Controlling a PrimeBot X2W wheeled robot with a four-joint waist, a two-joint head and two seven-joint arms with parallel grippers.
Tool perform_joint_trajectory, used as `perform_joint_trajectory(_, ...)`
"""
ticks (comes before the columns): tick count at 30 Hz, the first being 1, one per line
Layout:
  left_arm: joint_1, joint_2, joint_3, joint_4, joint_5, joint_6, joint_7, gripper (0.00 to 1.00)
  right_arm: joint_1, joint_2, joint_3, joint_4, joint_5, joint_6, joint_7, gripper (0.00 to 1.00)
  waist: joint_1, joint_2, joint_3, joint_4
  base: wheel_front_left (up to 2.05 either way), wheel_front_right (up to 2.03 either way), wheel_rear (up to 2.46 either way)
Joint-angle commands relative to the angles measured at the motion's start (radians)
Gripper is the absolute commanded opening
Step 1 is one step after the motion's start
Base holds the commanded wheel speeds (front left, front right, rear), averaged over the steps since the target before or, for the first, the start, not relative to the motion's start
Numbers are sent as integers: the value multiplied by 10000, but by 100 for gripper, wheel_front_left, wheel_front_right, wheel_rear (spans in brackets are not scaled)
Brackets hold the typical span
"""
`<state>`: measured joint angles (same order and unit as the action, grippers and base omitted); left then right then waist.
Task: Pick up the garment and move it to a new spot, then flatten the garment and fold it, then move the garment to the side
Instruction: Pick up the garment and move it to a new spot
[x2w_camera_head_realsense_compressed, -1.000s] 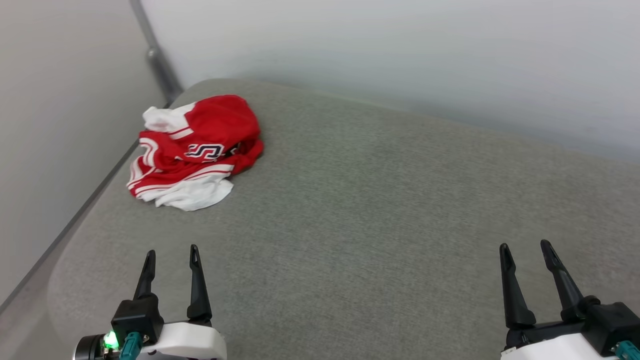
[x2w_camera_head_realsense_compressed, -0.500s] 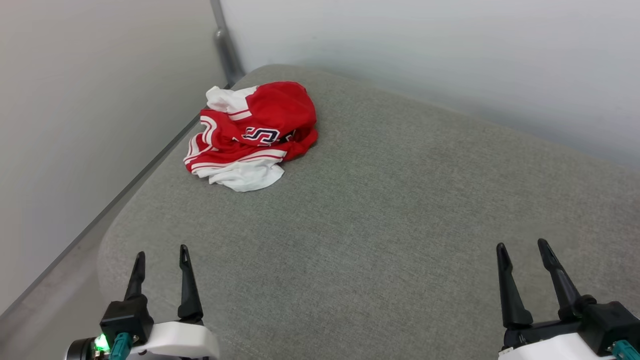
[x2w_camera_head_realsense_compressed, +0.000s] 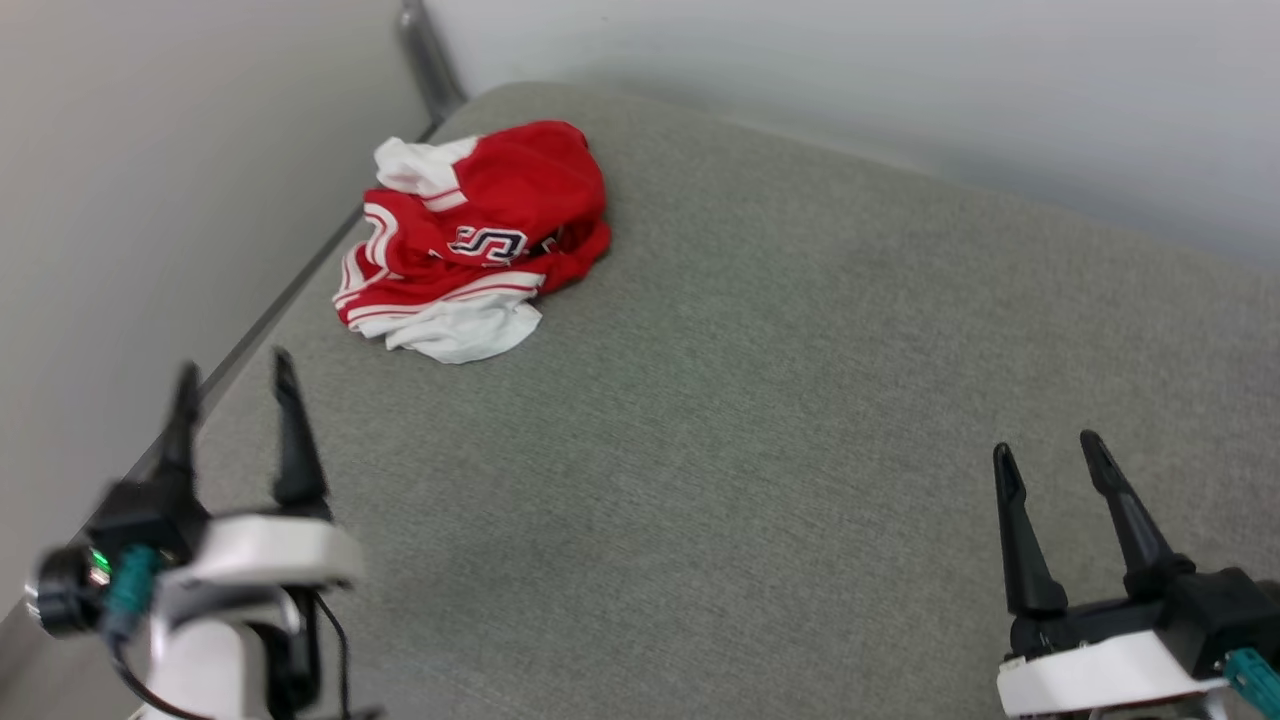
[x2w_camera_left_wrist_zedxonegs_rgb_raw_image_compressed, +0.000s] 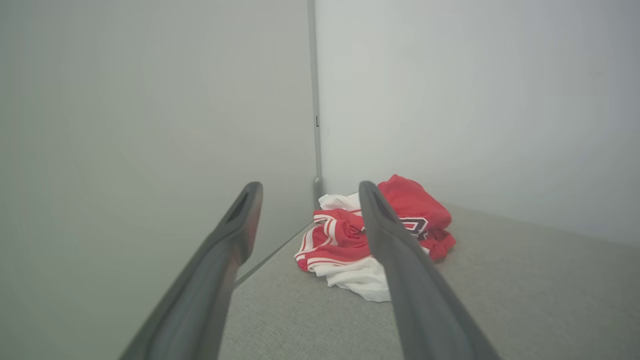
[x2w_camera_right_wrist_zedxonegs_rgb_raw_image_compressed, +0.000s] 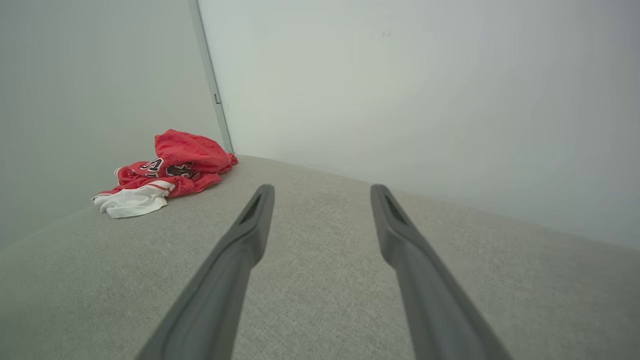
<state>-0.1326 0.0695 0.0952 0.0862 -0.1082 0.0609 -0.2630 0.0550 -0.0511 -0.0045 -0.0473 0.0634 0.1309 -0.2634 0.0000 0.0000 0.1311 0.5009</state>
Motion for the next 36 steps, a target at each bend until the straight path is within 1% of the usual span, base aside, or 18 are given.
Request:
perform_joint_trajectory(1, -773, 189, 399, 43, -61, -202, -28, 100, -299, 15, -60, -129, -246, -3, -23, 100, 0, 0, 610, -481, 0, 0, 0)
perform_joint_trajectory(8, -3233, 1092, 1585, 319, -260, -1040, -28, 100, -1188, 14, -336, -544, -905, -3, -23, 100, 0, 0, 2281, -1422, 0, 0, 0)
perform_joint_trajectory(10, -3906, 1375, 1814, 390, -259, -1207, -28, 100, -1420, 14, -420, -698, -1006, -3, -23, 100, 0, 0, 2771, -1639, 0, 0, 0)
perform_joint_trajectory(11, -3906, 1375, 1814, 390, -259, -1207, -28, 100, -1420, 14, -420, -698, -1006, -3, -23, 100, 0, 0, 2771, -1639, 0, 0, 0)
perform_joint_trajectory(15, -5092, 1813, 2238, 1056, -690, -1509, -28, 100, -1738, 12, -599, -906, -1179, -3, -23, 100, 0, 0, 3543, -1941, 0, 0, 0)
perform_joint_trajectory(18, -5994, 2436, 2304, 1827, -843, -1663, -28, 100, -1980, 12, -635, -1043, -1272, -3, -23, 100, 0, 0, 4031, -2157, 0, 0, 0)
perform_joint_trajectory(22, -7011, 3380, 2107, 2951, -1345, -1836, 507, 100, -2218, 12, -794, -1225, -1197, -3, -23, 100, 0, 0, 4527, -2488, 0, 0, 0)
perform_joint_trajectory(25, -7563, 4150, 1687, 3600, -1864, -1882, 1490, 100, -2303, 12, -858, -1346, -1173, -3, -23, 100, 0, 0, 4770, -2699, 0, 0, 0)
perform_joint_trajectory(26, -7694, 4344, 1391, 3750, -2149, -1891, 1912, 100, -2331, 14, -876, -1366, -1171, -3, -23, 100, 0, 0, 4833, -2761, 0, 0, 0)
perform_joint_trajectory(30, -7980, 5449, 181, 4162, -3583, -1885, 3917, 100, -2490, 14, -858, -1479, -1131, -3, -23, 100, 0, 0, 5061, -3016, 0, 0, 0)
perform_joint_trajectory(33, -7815, 6071, -660, 4348, -4791, -1886, 5768, 100, -2512, 14, -842, -1582, -1104, -3, -23, 100, 0, 0, 5194, -3187, 0, 0, 0)
perform_joint_trajectory(36, -7657, 6710, -1238, 4417, -5751, -1887, 7210, 100, -2588, 14, -799, -1700, -1100, -3, -23, 100, 0, 0, 5324, -3320, 0, 0, 0)
